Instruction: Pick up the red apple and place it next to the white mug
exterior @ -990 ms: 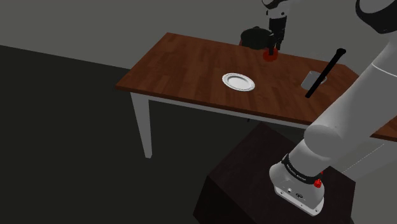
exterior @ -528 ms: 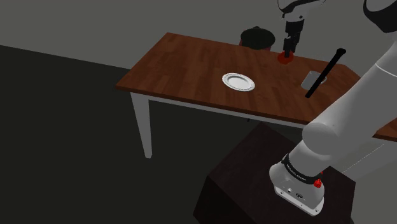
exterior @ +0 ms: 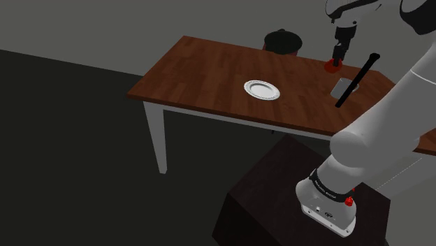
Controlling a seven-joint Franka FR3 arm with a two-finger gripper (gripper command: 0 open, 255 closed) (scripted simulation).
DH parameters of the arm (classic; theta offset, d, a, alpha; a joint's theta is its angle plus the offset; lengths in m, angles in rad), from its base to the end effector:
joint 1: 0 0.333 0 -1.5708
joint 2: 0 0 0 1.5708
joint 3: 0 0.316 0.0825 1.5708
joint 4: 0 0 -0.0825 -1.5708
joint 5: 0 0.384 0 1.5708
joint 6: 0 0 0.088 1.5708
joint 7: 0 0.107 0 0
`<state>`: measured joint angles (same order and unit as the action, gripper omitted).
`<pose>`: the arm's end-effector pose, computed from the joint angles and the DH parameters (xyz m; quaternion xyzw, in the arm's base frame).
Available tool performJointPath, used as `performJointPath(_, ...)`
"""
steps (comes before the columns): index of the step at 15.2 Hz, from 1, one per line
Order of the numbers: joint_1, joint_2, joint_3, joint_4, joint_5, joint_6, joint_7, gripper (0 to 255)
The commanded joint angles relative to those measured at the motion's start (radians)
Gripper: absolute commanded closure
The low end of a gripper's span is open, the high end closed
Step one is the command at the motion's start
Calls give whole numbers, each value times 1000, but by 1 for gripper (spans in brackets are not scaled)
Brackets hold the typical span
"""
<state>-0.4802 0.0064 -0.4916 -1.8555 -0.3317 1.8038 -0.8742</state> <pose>0.2930 -0.4766 0.5102 0.9865 -0.0055 -0.1454 0.0745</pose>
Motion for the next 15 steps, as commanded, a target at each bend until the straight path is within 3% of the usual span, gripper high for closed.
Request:
performJointPath(1, -26, 14, -25, 11, 3, 18, -51, 255)
performJointPath(15, -35, 58, -32, -129, 6, 195, -12, 255)
